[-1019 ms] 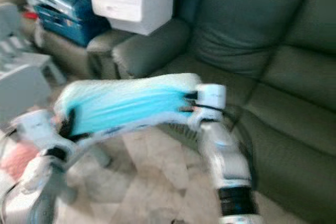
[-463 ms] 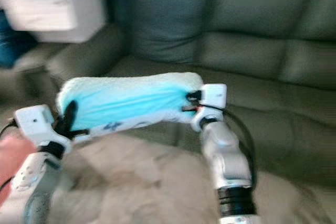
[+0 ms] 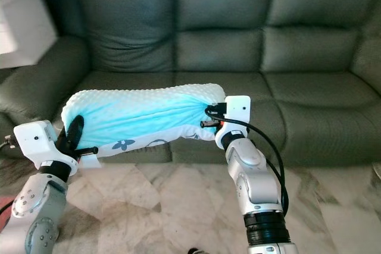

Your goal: Move the pillow to the sofa

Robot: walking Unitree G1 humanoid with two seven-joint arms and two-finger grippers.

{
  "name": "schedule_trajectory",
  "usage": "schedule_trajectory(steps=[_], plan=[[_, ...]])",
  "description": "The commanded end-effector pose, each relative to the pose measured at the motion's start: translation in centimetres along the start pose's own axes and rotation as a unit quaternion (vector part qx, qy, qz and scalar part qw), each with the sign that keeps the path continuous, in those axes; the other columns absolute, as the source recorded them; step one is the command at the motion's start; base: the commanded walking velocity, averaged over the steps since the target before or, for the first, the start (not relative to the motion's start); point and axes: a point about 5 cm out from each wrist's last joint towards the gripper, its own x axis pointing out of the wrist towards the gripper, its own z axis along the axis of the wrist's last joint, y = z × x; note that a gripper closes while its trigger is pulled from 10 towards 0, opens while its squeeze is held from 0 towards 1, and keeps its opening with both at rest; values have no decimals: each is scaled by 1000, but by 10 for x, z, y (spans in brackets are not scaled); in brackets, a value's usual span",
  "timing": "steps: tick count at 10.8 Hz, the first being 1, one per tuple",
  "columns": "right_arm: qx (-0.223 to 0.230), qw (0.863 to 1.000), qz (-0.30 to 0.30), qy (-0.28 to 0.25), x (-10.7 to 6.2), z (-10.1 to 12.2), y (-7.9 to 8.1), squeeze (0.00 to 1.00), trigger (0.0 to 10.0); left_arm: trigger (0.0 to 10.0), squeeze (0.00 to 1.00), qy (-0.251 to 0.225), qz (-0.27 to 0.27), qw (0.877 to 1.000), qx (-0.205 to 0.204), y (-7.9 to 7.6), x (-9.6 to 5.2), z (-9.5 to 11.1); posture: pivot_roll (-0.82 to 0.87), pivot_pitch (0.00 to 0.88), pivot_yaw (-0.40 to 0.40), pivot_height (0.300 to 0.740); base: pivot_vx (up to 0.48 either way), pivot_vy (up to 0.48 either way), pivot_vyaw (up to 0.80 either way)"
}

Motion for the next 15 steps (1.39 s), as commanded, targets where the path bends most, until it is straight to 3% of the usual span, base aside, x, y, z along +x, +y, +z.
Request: schedule_trajectory(steps=[1, 5, 15], plan=[[0, 1000, -6, -12, 0, 6, -3, 0, 10000, 10000, 0, 6, 21, 1000, 8, 4, -3, -3, -188, 77, 55, 740, 0, 0, -763], [-2, 1000, -4, -9, -1, 5, -3, 0, 10000, 10000, 0, 13, 24, 1000, 6, 0, -5, -7, -189, 85, 50, 740, 0, 0, 0], [-8, 1000, -8, -1, -2, 3, -6, 0, 10000, 10000, 0, 18, 25, 999, -7, 0, -6, -10, -196, 89, 46, 740, 0, -446, 0]])
